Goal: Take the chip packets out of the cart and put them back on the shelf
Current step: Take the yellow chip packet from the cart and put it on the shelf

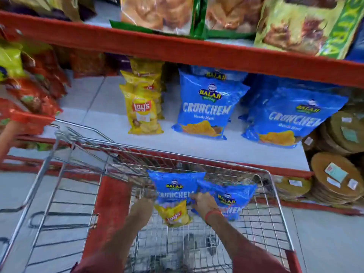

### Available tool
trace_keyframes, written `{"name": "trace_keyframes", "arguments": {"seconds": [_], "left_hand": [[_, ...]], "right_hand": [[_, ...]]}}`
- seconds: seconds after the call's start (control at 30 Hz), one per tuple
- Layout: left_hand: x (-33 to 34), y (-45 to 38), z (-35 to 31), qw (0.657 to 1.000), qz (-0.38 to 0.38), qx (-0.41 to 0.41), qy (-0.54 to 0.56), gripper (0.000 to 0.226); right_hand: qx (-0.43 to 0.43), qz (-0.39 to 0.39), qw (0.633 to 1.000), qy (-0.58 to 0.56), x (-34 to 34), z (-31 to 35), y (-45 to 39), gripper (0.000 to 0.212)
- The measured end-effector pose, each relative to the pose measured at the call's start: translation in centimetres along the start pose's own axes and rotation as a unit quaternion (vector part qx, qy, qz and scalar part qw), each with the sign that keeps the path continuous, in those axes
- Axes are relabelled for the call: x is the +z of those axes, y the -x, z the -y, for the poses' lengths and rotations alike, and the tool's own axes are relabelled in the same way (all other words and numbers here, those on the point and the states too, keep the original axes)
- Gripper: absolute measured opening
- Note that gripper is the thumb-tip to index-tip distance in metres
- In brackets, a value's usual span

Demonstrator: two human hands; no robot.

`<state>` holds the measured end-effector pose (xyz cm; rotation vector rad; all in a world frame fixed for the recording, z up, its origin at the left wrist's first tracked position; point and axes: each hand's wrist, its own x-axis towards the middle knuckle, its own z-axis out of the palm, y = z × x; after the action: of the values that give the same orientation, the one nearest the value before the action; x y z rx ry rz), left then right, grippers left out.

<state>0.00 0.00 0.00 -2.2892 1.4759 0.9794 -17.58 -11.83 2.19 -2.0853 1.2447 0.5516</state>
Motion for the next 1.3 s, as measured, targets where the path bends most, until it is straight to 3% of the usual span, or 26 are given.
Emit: {"name": "trace_keyframes", "arguments": {"seconds": [0.23,0.4,0.6,0.73,0.9,1.13,1.2,1.3], "left_hand": [[1.9,-2.7,0.4,0.999,0.032,0.027,0.001,0.027],[1.0,-1.3,1.5,0.988,-0.036,0.047,0.146,0.024],[-4.4,3.7,2.4,0.929,-0.176,0.095,0.310,0.009],[-8.6,6.8,2.6,0.863,-0.286,0.109,0.402,0.032],[-14.1,8.9,2.3,0.778,-0.357,0.118,0.503,0.028],[-21.6,9.7,2.6,0.731,-0.455,0.159,0.482,0.025],[-23.3,9.3,2.5,0.727,-0.476,0.166,0.466,0.026],[-24.6,7.5,2.8,0.736,-0.488,0.153,0.444,0.008]], "right_hand": [[0.022,0.036,0.997,-0.068,2.7,-0.1,-3.2,0.030],[-0.030,0.001,0.989,-0.142,1.5,-1.0,-1.8,0.016],[-0.104,-0.114,0.964,-0.217,-2.4,0.0,2.0,0.010],[-0.153,-0.189,0.933,-0.265,-6.6,2.2,4.8,0.006],[-0.220,-0.265,0.876,-0.337,-12.1,6.0,6.9,0.011],[-0.271,-0.359,0.819,-0.355,-18.9,10.7,6.9,0.009],[-0.274,-0.377,0.811,-0.354,-20.2,11.7,6.1,0.009],[-0.268,-0.381,0.810,-0.355,-21.2,12.6,3.8,0.009]]}}
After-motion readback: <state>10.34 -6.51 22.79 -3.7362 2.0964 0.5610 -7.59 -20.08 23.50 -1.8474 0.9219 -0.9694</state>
